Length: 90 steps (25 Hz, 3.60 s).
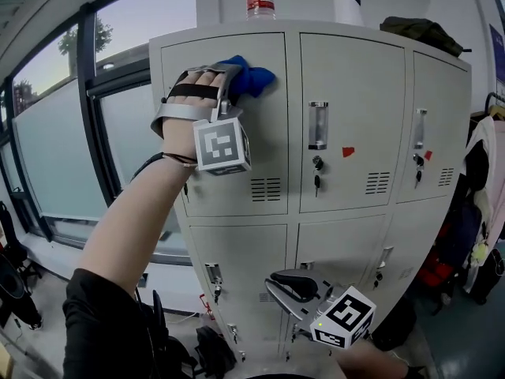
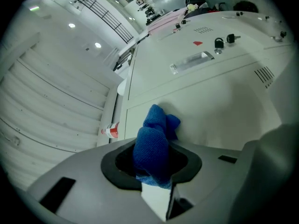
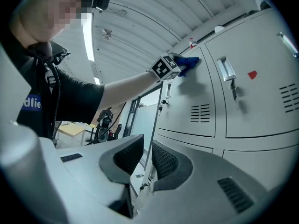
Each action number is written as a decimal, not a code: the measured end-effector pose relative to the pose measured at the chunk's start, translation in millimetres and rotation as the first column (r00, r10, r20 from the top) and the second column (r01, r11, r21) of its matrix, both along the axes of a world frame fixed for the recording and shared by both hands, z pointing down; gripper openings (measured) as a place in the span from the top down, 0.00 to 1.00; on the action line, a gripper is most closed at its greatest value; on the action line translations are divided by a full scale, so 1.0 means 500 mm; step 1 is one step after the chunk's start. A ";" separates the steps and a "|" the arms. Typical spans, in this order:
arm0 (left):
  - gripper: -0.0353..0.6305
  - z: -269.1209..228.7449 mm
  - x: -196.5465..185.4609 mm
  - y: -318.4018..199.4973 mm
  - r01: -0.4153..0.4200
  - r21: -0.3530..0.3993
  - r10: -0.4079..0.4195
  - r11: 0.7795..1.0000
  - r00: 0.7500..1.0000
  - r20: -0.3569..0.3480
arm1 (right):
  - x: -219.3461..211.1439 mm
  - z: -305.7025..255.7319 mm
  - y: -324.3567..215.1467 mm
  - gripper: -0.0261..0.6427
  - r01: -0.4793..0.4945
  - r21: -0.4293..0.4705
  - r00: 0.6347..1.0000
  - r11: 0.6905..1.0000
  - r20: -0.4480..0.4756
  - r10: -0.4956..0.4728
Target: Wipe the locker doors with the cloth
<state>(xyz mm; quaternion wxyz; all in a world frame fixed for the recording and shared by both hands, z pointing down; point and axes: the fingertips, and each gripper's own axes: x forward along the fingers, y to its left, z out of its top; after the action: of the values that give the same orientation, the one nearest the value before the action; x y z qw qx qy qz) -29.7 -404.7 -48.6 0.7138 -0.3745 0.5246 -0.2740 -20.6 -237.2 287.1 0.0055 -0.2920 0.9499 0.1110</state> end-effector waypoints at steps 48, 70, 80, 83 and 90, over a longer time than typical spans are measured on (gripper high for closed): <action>0.77 0.080 0.004 -0.001 -0.045 -0.054 0.043 0.998 0.999 -0.030 | 0.023 0.024 -0.005 0.88 -0.015 -0.012 1.000 1.000 -0.002 0.015; 0.77 0.145 -0.177 0.057 0.037 -0.095 -0.039 0.995 0.999 -0.018 | -0.091 0.033 0.001 0.88 0.124 -0.023 0.992 0.992 -0.007 -0.124; 0.77 0.176 -0.197 -0.005 0.093 -0.118 -0.094 0.989 0.996 0.004 | -0.105 0.038 0.005 0.88 0.131 -0.029 0.991 0.991 -0.005 -0.131; 0.77 0.174 -0.159 -0.011 0.068 -0.116 -0.068 0.991 0.998 0.004 | -0.080 0.040 0.002 0.88 0.112 -0.025 0.994 0.993 -0.005 -0.112; 0.77 0.168 -0.050 -0.008 -0.010 -0.090 0.010 0.996 1.000 0.009 | -0.013 0.050 -0.013 0.88 0.042 -0.045 0.999 0.998 0.014 -0.041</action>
<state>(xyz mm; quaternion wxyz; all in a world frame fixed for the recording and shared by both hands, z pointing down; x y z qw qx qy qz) -54.7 -408.8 35.6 0.7001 -0.4075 0.5065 -0.2954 -27.0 -243.8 312.3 0.0073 -0.2729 0.9580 0.0876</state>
